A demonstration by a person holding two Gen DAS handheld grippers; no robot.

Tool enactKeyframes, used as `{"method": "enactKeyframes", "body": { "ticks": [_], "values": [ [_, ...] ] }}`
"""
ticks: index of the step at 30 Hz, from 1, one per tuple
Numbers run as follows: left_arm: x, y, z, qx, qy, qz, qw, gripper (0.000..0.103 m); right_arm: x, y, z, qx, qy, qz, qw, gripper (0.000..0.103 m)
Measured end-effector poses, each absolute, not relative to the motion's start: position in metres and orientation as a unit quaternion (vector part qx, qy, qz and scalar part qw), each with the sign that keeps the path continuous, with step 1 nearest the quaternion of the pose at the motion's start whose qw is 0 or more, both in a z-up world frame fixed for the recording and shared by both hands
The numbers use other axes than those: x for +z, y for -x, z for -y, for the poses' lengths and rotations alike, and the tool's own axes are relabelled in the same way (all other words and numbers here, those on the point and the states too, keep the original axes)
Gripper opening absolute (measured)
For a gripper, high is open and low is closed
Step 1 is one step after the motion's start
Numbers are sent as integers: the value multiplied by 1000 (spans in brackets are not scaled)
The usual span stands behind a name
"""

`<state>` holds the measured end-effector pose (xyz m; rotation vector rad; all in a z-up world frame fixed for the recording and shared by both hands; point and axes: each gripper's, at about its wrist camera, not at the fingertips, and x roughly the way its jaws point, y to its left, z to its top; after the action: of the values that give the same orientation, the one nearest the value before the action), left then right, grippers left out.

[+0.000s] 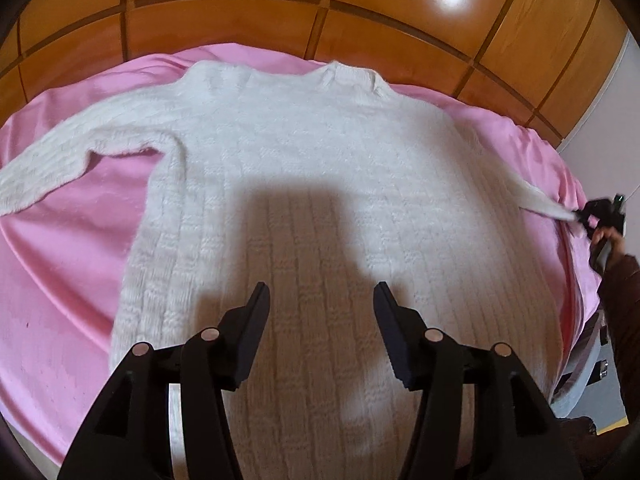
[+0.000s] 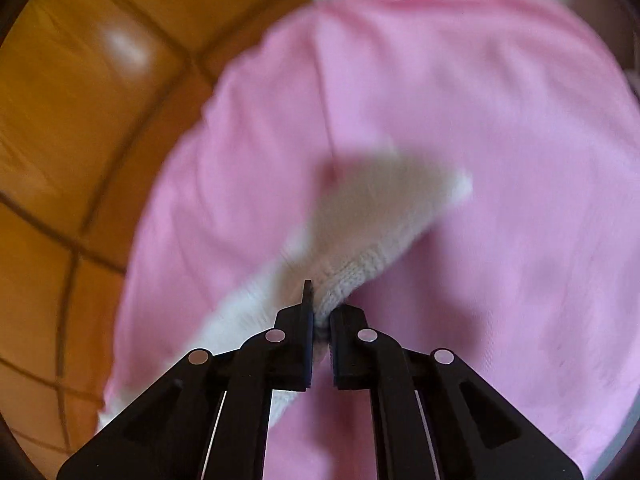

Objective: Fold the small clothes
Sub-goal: 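Grasp the sleeve cuff with the right gripper and lift it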

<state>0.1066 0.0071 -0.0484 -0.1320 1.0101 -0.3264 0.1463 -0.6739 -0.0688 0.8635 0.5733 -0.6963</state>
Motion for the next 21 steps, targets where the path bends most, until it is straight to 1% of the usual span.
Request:
{"method": "enactKeyframes", "body": {
  "ticks": [1, 4, 6, 8, 9, 13, 15, 16, 17, 18, 19, 21],
  "values": [
    [-48, -110, -7, -161, 66, -480, 860, 54, -56, -153, 664, -313, -384, -267, 826, 5],
    [-50, -121, -6, -173, 83, -481, 855, 54, -19, -195, 613, -252, -278, -289, 881, 5],
    [-52, -129, -5, -180, 101, -483, 851, 54, -4, -226, 557, -187, -217, -304, 909, 5],
    [-51, -134, -5, -184, 115, -482, 849, 57, 3, -258, 503, -125, -173, -316, 924, 5],
    [-50, -136, -5, -186, 121, -480, 849, 60, 5, -269, 483, -99, -161, -320, 928, 5],
    [-45, -145, -13, -185, 147, -471, 850, 62, 0, -321, 346, 59, -113, -349, 928, 5],
    [-44, -151, -20, -179, 160, -468, 851, 65, -5, -325, 291, 117, -98, -369, 917, 5],
    [-44, -156, -25, -176, 173, -467, 849, 65, -10, -329, 260, 147, -79, -376, 912, 9],
    [-44, -159, -29, -176, 182, -466, 848, 65, -12, -330, 240, 168, -72, -377, 908, 29],
    [-45, -160, -32, -175, 187, -465, 848, 65, -12, -328, 230, 188, -87, -375, 904, 62],
    [-45, -163, -35, -172, 191, -464, 848, 65, -11, -326, 232, 193, -104, -369, 903, 70],
    [-48, -171, -42, -168, 204, -464, 845, 65, -8, -324, 244, 189, -130, -363, 903, 70]
  ]
}}
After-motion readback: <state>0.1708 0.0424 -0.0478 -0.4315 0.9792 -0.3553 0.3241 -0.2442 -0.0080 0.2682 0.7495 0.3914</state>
